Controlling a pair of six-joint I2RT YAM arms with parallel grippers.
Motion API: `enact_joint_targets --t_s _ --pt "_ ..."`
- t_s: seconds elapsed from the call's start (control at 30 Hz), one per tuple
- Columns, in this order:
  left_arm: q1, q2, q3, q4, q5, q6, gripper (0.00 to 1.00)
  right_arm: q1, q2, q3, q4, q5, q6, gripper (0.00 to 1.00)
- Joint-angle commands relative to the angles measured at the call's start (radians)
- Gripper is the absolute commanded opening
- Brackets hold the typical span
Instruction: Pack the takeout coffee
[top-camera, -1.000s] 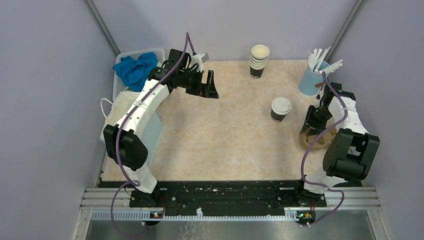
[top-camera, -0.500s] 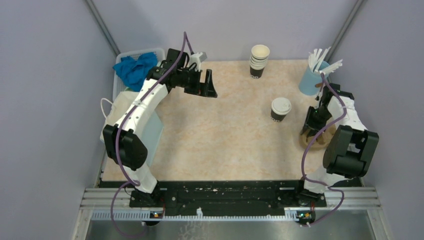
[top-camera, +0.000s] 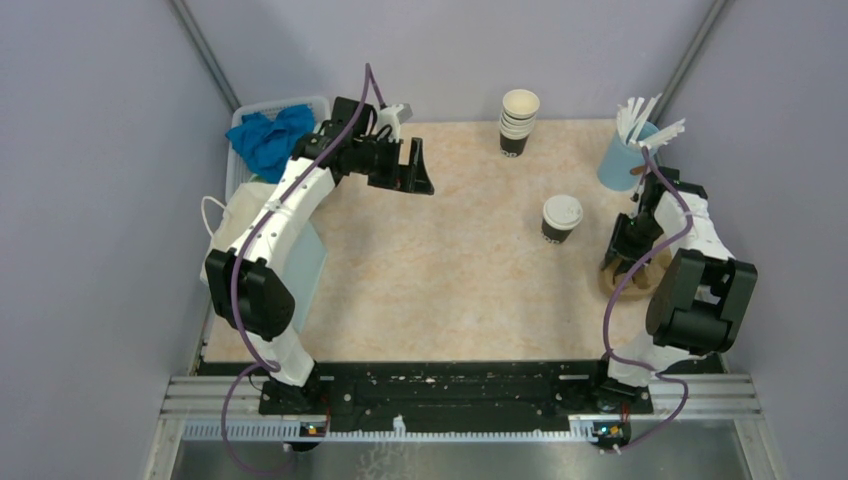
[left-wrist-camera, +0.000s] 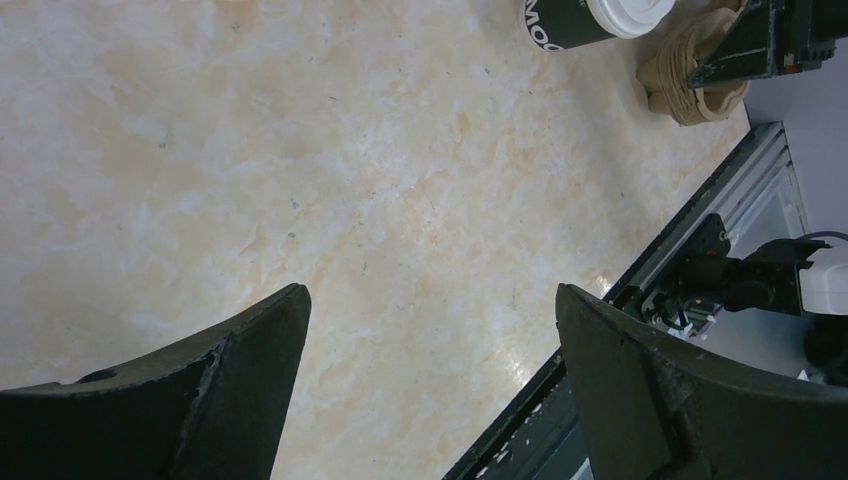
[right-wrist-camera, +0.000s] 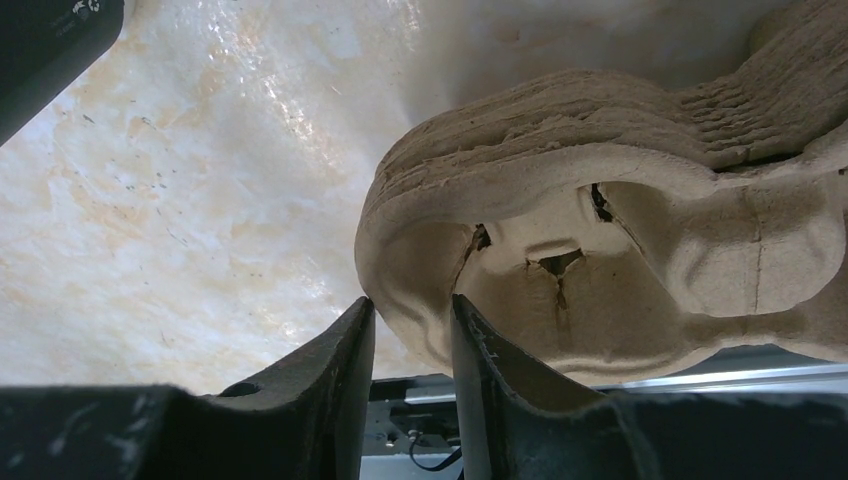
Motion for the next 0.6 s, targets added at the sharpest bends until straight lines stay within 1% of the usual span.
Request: enact_joint_targets --t_s 0.0,0.1,0.43,0.57 --pt "0.007 -0.042 -0.014 0.047 0.024 0.001 0.98 -0.005 0.004 0.006 0.007 0.013 -0.001 0.34" --pt "0.007 -0.043 -0.017 0.047 0.025 0.001 0.98 -0.005 0.0 0.003 0.011 0.002 -0.005 0.34" --pt "0.006 -0.057 -0.033 0.05 0.029 0.001 0.98 -0.005 -0.057 0.004 0.004 -0.009 -0.004 0.16" --pt "0.006 -0.066 -0.039 0.052 0.03 0.001 0.98 -0.005 -0.081 0.005 -0.001 0.011 0.001 0.13"
